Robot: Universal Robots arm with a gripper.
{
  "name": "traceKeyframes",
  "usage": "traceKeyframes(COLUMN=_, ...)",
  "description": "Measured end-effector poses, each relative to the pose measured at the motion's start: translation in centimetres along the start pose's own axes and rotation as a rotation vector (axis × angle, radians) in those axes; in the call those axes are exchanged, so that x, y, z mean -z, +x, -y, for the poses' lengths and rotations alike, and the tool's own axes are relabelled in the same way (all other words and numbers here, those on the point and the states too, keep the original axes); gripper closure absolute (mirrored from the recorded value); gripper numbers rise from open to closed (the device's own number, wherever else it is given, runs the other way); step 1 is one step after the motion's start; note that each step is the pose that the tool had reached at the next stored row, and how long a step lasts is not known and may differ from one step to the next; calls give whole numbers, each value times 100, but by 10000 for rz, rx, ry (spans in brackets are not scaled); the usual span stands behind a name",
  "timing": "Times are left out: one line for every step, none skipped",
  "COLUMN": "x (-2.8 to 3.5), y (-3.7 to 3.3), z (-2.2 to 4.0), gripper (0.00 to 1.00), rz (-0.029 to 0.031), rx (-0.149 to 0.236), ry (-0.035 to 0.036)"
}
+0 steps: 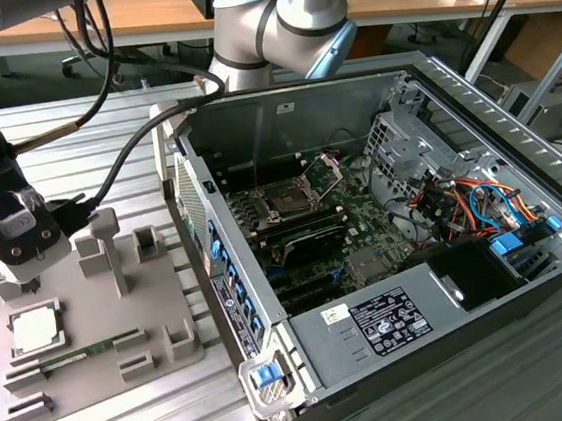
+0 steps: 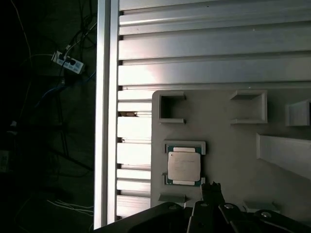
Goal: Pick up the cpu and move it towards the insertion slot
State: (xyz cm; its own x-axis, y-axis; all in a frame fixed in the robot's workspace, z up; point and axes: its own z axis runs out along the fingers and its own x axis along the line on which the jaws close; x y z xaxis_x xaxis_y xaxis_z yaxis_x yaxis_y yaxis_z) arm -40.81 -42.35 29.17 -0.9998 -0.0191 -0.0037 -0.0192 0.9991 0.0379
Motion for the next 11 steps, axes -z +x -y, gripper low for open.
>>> traceKeyframes(x=-6, y=2, z=3, gripper=89, rz=-2, rx=0, ry=2)
traceKeyframes(x=-15, y=6, z=6, gripper=89, rz=-3, rx=0, ry=2)
traceKeyframes(x=-21, y=7, z=9, gripper=89, rz=-3, rx=0, ry=2)
traceKeyframes(x=-28, y=9, z=12, gripper=89, rz=-3, rx=0, ry=2)
traceKeyframes(x=-36, y=11, z=15, gripper=89, rz=-2, rx=-1, ry=2)
traceKeyframes(x=-43, y=14, z=17, gripper=89, rz=-1, rx=-1, ry=1)
traceKeyframes(x=-49, y=15, z=20, gripper=89, rz=0, rx=-1, ry=1)
traceKeyframes(x=-55, y=17, z=23, gripper=89, rz=0, rx=0, ry=1)
traceKeyframes(x=-62, y=20, z=26, gripper=89, rz=-2, rx=0, ry=2)
traceKeyframes(x=-65, y=21, z=28, gripper=89, rz=-1, rx=-1, ry=1)
traceKeyframes(x=-71, y=23, z=31, gripper=89, rz=-2, rx=0, ry=2)
